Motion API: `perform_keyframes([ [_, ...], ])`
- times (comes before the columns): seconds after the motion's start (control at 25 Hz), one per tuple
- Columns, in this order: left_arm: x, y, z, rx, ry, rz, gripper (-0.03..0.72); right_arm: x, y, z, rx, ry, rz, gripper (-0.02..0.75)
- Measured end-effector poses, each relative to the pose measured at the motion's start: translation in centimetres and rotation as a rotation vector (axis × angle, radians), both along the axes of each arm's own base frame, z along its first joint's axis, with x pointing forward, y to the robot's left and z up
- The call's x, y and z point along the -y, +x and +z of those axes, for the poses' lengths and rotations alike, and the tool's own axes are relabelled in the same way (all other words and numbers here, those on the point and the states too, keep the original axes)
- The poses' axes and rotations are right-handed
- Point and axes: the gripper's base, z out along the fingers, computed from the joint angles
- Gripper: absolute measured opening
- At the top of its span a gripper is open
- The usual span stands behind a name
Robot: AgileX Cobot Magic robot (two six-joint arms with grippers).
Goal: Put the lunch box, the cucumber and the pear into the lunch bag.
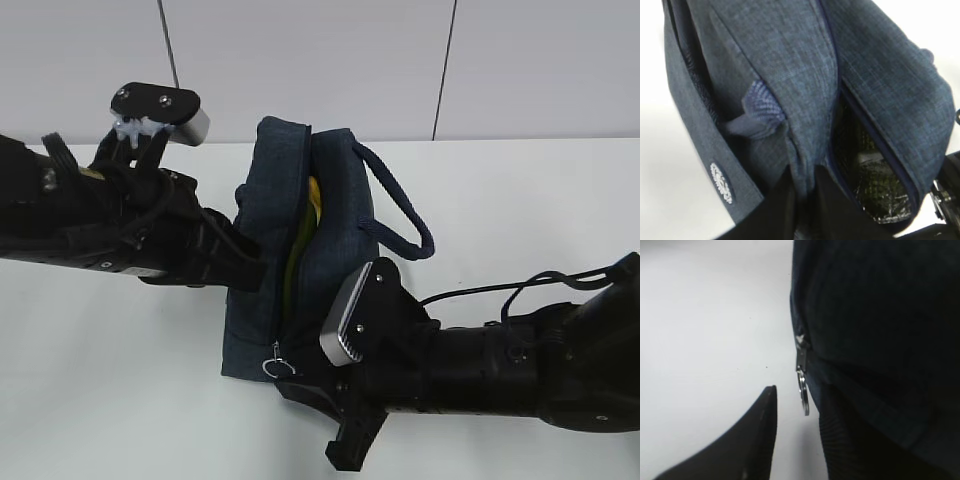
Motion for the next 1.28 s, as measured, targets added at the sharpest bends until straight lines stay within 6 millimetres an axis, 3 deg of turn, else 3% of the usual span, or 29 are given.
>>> perform_keyframes([
  [0.48,0.0,0.1,-0.1,-0.007,-0.006,0.008,0.003,-0.1,-0.2,-1.4,-0.051,-0.022,0.02,0.244],
  [1.28,0.0,0.1,-0.1,-0.006,-0.009,0.011,0.003,-0.7,0.6,-0.7,-0.053,0.029,0.018,0.244],
])
